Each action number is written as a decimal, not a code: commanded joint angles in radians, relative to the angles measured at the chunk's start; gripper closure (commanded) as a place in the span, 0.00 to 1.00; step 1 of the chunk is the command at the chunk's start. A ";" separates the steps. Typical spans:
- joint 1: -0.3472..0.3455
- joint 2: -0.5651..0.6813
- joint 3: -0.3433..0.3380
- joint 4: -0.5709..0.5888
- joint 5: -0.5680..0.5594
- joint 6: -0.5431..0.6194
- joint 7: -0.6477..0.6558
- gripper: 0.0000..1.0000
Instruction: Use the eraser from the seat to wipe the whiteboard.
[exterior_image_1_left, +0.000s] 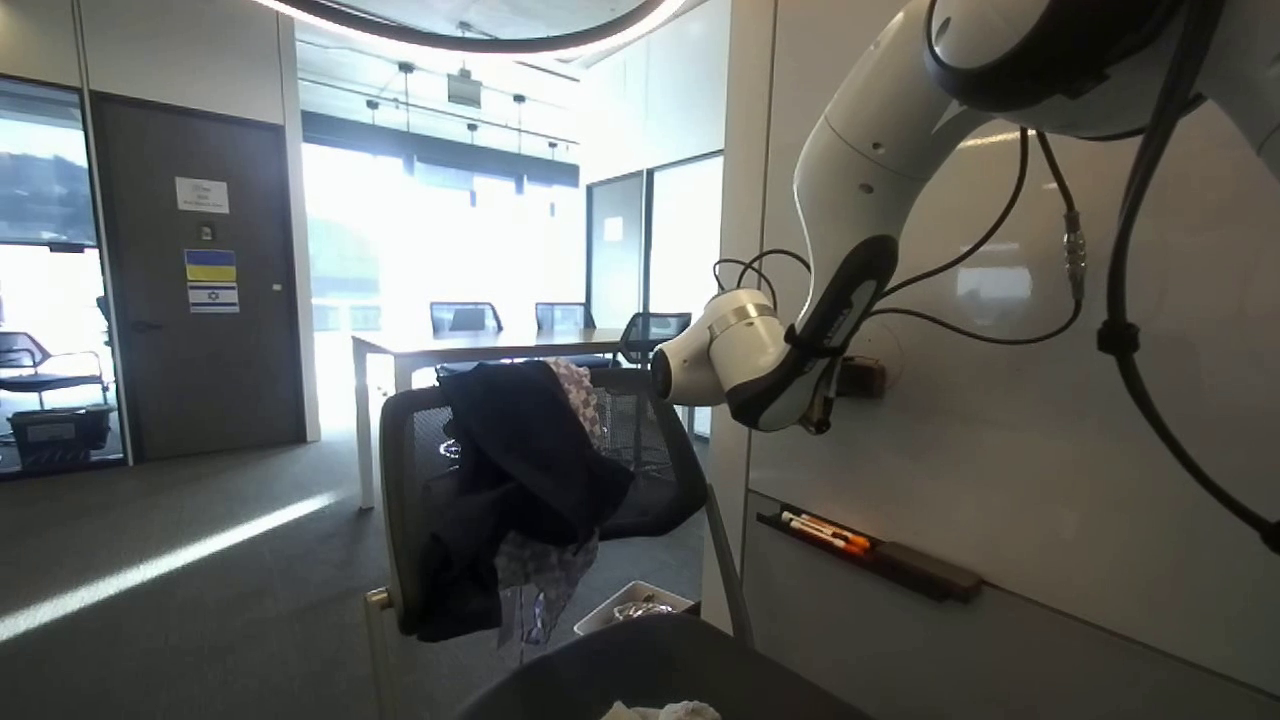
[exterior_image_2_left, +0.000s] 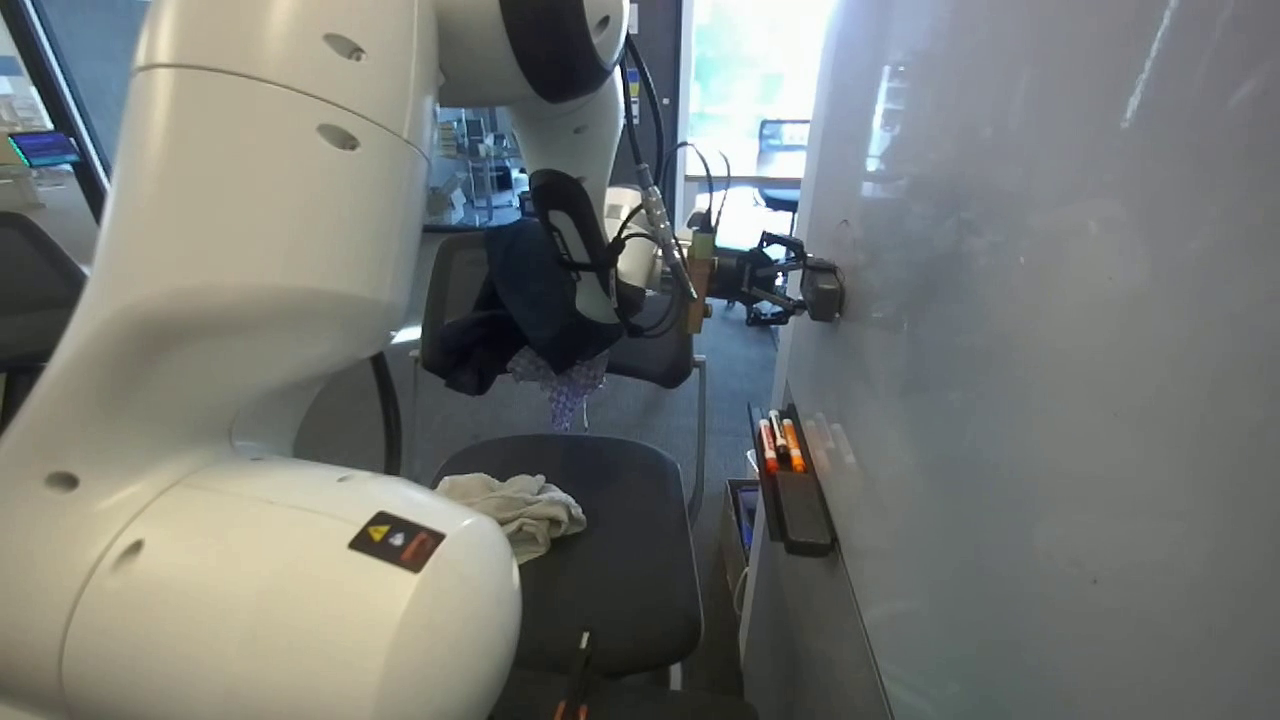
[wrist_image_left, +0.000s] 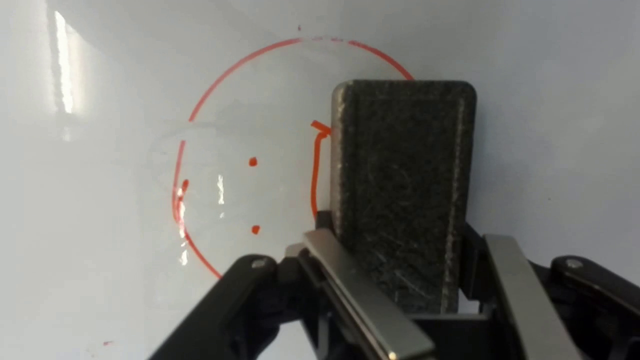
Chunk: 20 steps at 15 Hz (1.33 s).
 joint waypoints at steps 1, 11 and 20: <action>-0.039 -0.043 -0.029 0.001 0.002 -0.013 0.033 0.69; -0.043 -0.005 -0.026 0.040 -0.001 -0.007 0.060 0.69; -0.065 0.127 -0.027 0.061 -0.010 0.112 0.076 0.69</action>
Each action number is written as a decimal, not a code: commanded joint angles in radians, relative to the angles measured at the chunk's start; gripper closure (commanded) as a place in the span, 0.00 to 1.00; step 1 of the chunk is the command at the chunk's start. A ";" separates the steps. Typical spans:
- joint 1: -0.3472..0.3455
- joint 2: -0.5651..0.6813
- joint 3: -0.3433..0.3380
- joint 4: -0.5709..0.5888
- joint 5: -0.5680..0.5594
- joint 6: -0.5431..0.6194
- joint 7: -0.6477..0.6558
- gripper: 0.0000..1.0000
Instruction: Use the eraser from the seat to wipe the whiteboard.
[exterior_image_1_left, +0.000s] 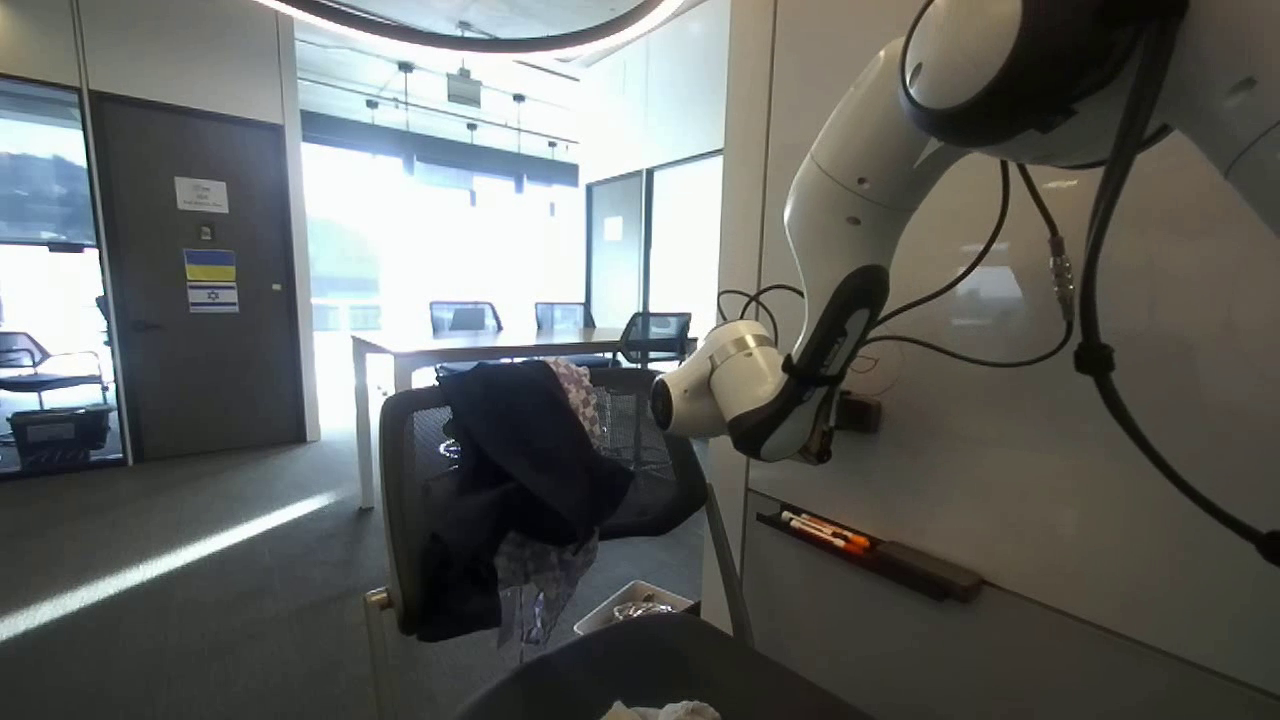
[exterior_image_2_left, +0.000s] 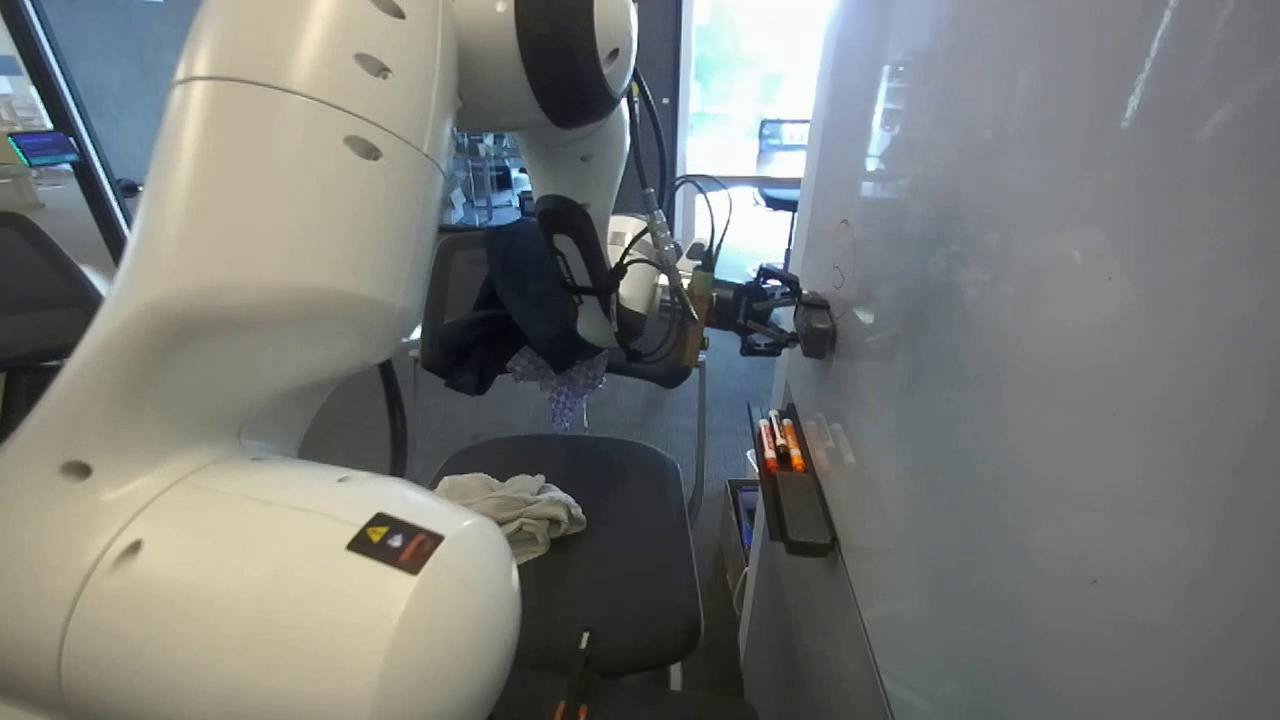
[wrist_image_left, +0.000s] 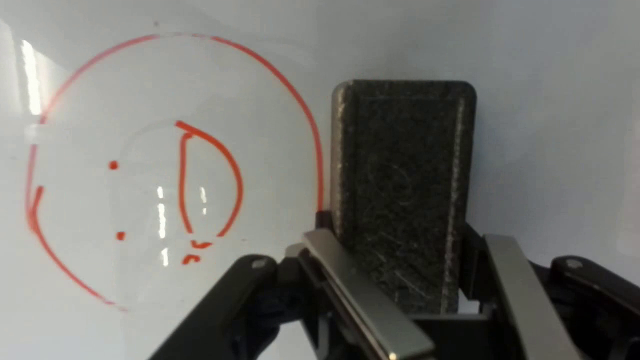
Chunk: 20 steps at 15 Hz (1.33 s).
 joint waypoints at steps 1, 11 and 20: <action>-0.059 0.040 -0.032 0.041 -0.034 0.066 0.013 0.69; -0.067 -0.206 -0.049 -0.254 -0.049 0.094 0.204 0.69; -0.042 -0.440 -0.053 -0.486 -0.281 -0.085 0.497 0.69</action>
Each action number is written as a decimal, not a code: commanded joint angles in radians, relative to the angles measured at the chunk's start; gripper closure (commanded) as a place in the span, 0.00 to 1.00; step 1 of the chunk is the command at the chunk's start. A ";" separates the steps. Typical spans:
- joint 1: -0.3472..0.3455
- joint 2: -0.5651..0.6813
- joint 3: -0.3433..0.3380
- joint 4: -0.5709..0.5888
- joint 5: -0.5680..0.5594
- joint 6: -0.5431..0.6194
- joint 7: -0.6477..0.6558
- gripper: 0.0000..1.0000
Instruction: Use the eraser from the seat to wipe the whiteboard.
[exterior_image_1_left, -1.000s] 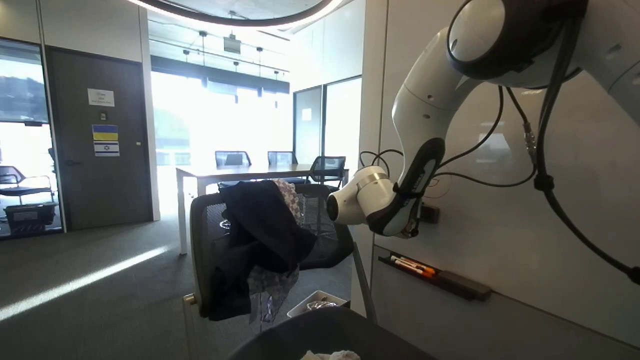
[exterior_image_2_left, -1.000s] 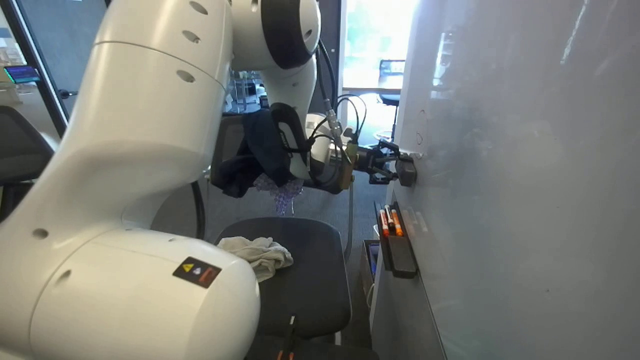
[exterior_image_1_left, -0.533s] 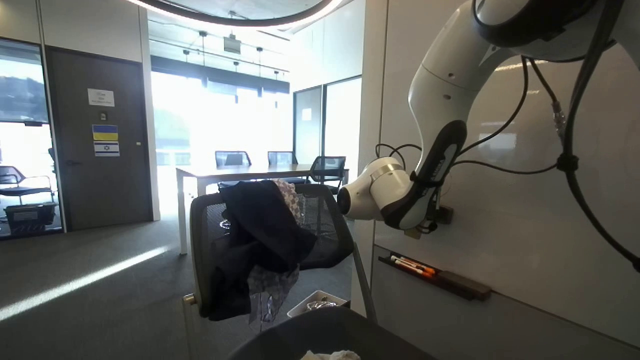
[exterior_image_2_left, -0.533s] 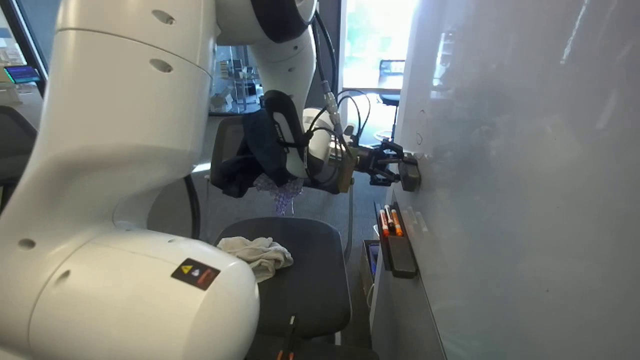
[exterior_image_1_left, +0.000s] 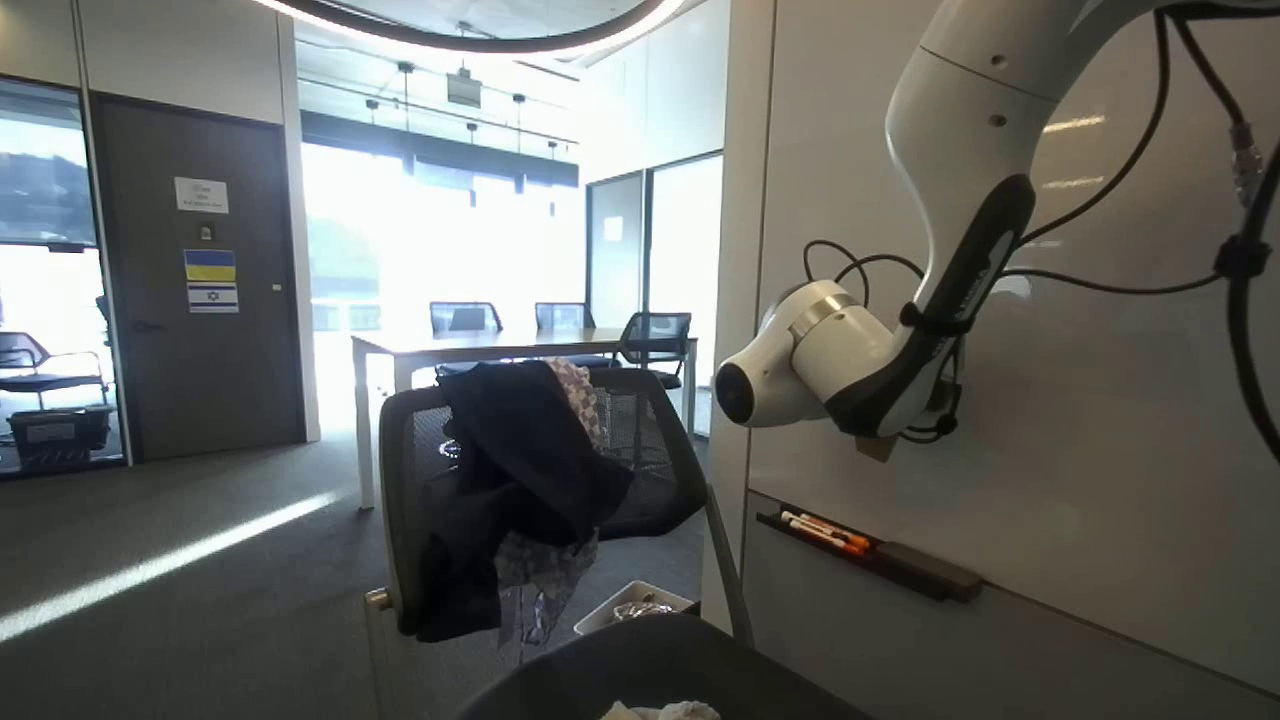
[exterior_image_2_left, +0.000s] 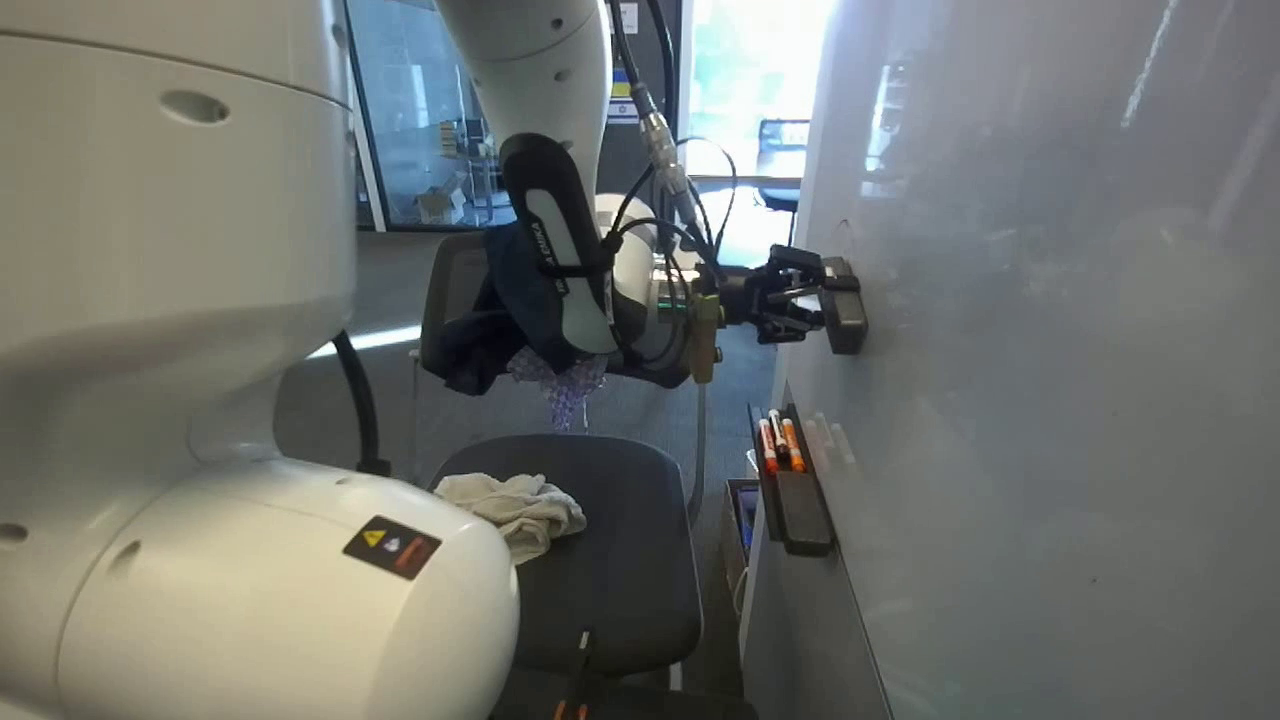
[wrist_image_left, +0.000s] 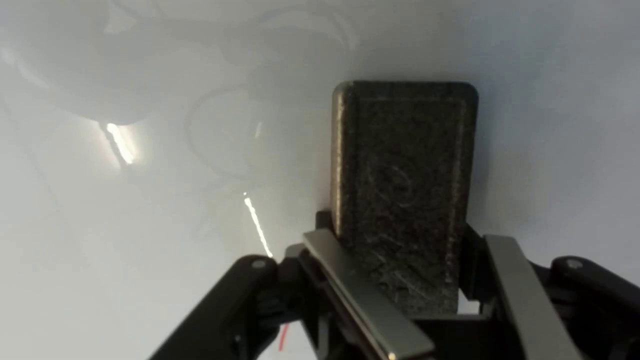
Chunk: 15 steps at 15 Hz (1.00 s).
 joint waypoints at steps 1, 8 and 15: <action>-0.024 -0.075 -0.034 -0.043 -0.105 -0.081 0.085 0.69; -0.018 0.022 -0.010 0.115 -0.095 -0.044 -0.044 0.69; -0.052 0.224 -0.002 0.300 -0.046 0.061 -0.202 0.69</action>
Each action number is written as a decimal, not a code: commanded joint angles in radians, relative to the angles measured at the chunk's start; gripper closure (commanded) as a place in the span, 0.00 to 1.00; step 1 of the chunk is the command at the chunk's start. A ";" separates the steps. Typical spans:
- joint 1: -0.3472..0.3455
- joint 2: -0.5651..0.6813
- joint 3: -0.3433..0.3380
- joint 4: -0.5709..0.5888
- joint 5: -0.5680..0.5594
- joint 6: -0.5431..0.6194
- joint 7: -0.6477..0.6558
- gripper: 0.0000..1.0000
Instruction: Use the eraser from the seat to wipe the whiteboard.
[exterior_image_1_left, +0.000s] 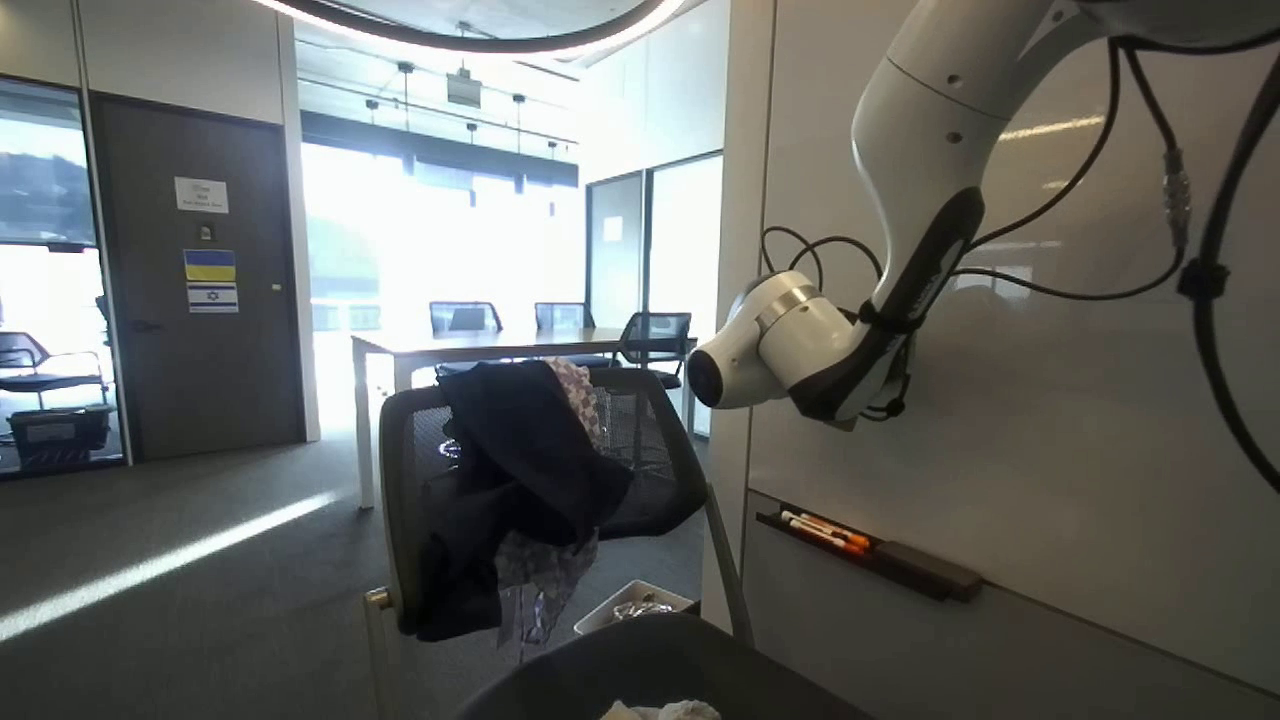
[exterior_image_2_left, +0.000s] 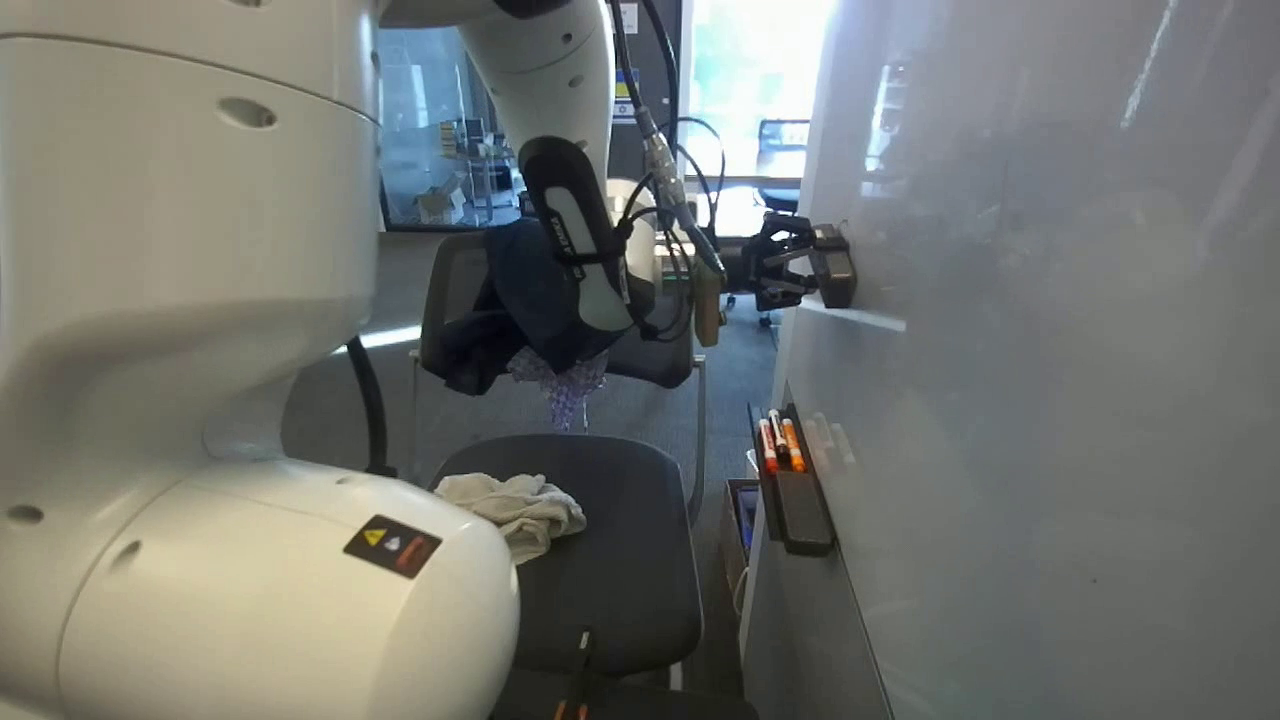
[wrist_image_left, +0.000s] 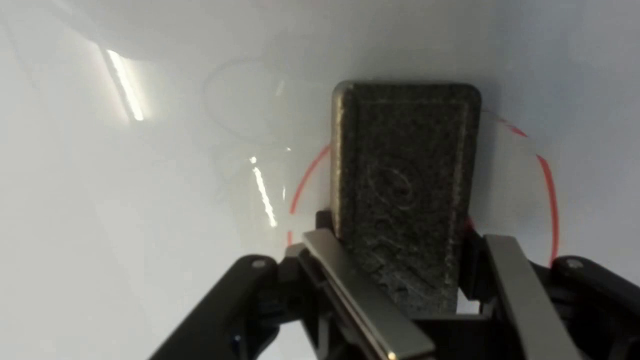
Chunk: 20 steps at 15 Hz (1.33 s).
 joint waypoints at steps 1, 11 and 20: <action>-0.061 0.155 -0.020 0.134 0.005 0.085 -0.074 0.69; -0.062 0.107 -0.025 0.045 0.043 0.051 -0.071 0.69; -0.046 -0.149 -0.047 -0.087 0.063 -0.028 -0.010 0.69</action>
